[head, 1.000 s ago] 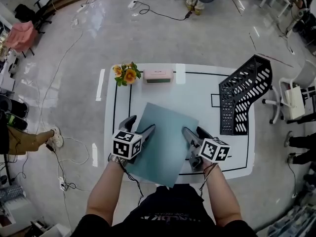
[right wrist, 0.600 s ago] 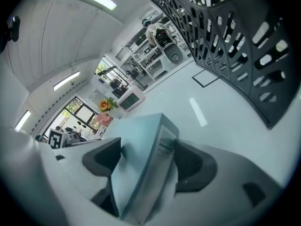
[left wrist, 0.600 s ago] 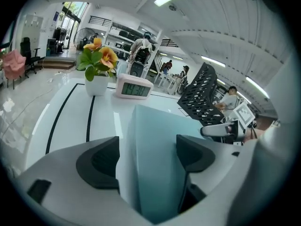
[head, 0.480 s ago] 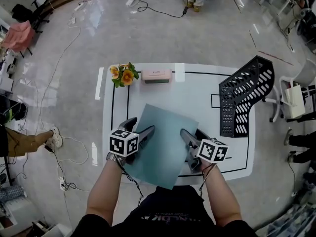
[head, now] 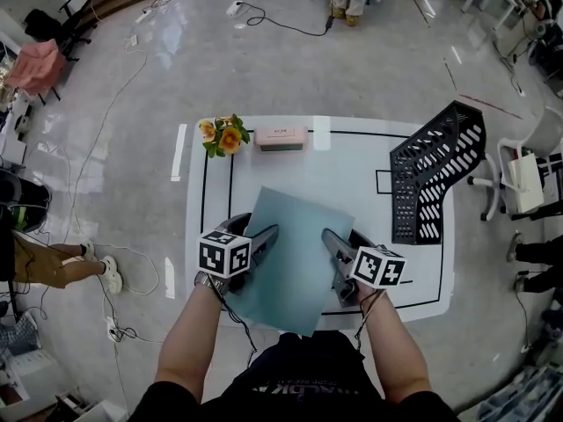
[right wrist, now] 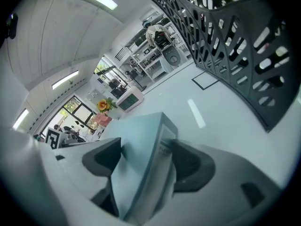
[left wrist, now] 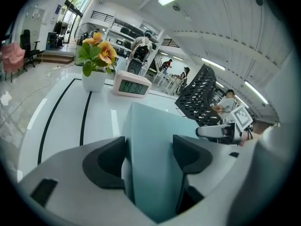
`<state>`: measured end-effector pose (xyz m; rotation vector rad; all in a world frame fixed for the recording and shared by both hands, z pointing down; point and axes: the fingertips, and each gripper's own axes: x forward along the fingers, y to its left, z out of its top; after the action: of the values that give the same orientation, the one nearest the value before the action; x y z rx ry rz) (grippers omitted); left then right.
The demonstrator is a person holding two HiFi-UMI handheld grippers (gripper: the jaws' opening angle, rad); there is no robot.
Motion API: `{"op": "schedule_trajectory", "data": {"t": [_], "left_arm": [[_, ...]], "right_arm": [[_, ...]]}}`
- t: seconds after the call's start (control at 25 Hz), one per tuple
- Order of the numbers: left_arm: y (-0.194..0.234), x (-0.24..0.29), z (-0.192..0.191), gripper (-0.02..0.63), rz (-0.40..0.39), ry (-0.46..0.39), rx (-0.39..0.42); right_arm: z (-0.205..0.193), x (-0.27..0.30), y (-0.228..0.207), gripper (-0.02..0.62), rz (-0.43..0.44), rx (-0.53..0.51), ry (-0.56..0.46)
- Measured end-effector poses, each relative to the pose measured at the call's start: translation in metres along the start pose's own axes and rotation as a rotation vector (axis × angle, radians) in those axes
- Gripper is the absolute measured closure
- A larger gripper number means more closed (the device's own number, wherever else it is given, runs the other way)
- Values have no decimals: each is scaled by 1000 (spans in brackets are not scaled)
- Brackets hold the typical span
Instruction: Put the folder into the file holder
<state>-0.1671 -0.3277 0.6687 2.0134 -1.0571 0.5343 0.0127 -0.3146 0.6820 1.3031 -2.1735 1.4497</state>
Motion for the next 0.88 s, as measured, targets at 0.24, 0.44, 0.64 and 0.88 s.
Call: {"op": "schedule_trajectory", "data": {"t": [0.24,0.44,0.64,0.88], "left_arm": [[-12,-18,15,288,24,-80,38],[-25,-46,39,290,51,-164,79],[-41,-78,57,290,63,-243,120],[-59,-117,69,291,71,-329,176]], "right_arm": [[18,-13,17,259,5,-75,-71],[43,-32,48,259,25,-186,-165],[63,-58,85,259,35,-323,-246],[75,-91,128,259,40,-479,-355]]}}
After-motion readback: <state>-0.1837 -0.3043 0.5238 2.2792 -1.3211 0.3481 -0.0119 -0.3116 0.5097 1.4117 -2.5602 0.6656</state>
